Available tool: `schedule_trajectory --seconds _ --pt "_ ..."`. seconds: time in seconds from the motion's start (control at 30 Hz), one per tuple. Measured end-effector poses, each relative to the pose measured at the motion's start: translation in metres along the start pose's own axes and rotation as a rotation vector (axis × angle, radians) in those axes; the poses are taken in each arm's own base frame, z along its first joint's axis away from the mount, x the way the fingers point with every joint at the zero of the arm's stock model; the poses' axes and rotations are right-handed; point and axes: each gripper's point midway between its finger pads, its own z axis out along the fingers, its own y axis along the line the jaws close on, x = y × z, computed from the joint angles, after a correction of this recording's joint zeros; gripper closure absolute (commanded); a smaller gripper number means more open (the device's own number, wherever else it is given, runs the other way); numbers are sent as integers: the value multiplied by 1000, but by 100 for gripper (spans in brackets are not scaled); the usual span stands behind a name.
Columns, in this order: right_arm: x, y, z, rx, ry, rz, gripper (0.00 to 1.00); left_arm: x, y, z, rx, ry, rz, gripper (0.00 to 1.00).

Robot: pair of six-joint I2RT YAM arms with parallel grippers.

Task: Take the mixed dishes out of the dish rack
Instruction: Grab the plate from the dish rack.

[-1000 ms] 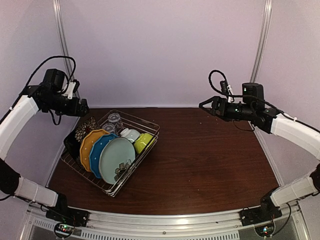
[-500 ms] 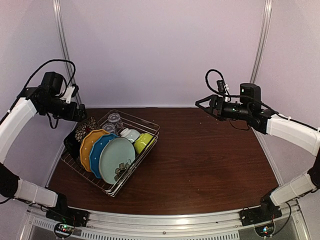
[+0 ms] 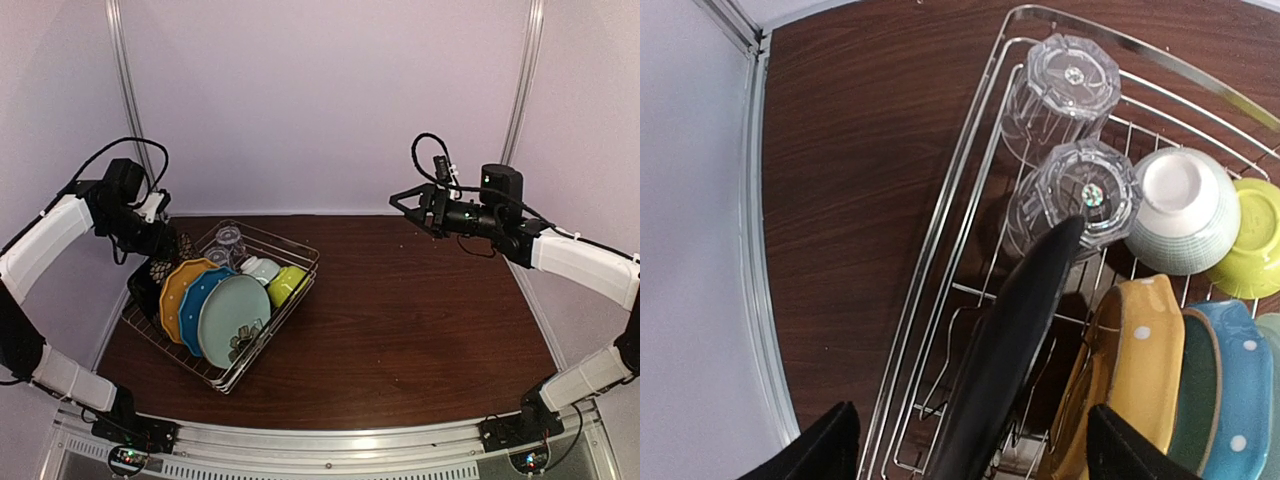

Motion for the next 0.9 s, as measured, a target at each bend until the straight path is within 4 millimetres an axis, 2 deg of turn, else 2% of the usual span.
schedule_trajectory --seconds 0.23,0.9 --pt "1 -1 0 -3 -3 9 0 13 -1 20 6 65 27 35" --pt "1 -4 9 -30 -4 50 0 21 4 41 -7 132 183 53"
